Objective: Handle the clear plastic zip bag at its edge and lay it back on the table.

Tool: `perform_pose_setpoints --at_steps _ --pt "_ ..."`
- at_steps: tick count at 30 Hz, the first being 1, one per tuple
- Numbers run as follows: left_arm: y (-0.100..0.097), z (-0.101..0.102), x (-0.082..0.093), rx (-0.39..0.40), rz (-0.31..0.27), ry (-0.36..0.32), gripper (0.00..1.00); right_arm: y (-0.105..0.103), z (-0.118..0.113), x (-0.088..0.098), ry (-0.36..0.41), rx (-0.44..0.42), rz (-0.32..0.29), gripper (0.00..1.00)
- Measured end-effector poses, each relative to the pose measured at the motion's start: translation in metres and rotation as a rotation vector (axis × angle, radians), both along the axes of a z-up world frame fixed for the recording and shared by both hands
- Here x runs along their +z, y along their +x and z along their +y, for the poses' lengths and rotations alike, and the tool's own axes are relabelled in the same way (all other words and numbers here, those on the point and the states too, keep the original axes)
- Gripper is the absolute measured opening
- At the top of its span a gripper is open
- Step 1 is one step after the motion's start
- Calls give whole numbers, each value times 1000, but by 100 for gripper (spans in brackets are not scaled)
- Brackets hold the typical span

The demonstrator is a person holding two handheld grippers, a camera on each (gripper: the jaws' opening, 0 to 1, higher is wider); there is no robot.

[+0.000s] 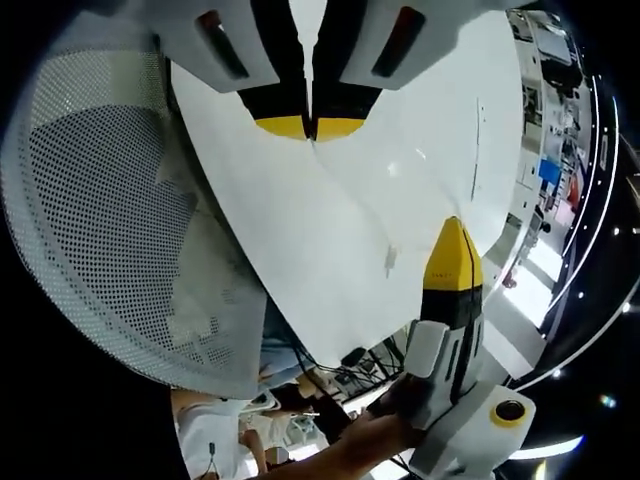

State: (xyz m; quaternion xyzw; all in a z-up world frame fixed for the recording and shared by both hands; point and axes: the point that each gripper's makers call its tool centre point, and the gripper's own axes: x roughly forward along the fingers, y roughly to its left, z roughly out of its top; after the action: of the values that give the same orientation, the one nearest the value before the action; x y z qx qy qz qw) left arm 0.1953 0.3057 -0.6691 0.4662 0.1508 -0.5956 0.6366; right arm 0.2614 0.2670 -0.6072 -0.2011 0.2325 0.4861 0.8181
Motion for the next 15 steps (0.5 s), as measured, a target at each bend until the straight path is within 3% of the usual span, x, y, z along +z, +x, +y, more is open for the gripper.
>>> perform_pose_setpoints --at_steps 4,15 --pt "6 0 9 29 -6 -41 0 -1 2 1 -11 10 -12 0" --pt "8 -8 35 97 65 -188 0 -2 8 -3 -32 28 -21 0"
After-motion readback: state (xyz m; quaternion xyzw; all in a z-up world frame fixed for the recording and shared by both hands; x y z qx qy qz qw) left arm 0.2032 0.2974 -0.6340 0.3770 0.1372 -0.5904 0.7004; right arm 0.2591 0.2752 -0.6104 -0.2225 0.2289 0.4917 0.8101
